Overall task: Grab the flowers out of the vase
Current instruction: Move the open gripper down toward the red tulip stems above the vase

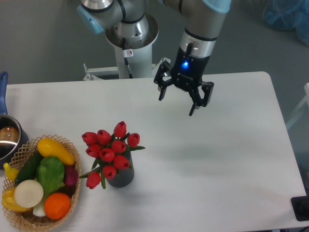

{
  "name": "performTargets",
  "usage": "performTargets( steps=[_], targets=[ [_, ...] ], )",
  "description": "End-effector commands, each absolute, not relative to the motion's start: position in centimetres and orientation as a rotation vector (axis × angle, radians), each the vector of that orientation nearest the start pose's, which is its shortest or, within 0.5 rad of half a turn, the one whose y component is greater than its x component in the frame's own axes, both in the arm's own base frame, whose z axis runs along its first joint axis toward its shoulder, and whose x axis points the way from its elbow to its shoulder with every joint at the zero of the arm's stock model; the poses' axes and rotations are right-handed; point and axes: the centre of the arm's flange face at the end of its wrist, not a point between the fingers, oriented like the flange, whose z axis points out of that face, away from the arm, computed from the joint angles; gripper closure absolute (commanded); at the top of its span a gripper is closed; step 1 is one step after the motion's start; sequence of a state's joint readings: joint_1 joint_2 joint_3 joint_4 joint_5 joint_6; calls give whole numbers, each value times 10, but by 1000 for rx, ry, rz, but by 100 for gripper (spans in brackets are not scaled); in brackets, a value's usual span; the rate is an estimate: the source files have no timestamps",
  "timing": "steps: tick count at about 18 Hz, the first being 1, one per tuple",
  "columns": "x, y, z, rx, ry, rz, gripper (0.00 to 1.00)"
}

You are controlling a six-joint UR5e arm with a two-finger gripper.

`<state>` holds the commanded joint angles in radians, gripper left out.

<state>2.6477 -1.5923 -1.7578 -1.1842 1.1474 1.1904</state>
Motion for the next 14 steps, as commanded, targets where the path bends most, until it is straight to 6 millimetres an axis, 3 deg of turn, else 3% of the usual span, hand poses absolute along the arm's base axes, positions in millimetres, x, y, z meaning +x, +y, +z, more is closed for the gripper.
performTargets(
  steps=[6, 9, 14],
  targets=[
    [-345, 404, 413, -2690, 242, -94, 0],
    [-330, 425, 401, -2686, 302, -138, 0],
    [-323, 447, 386, -2690, 371, -176, 0]
  ],
)
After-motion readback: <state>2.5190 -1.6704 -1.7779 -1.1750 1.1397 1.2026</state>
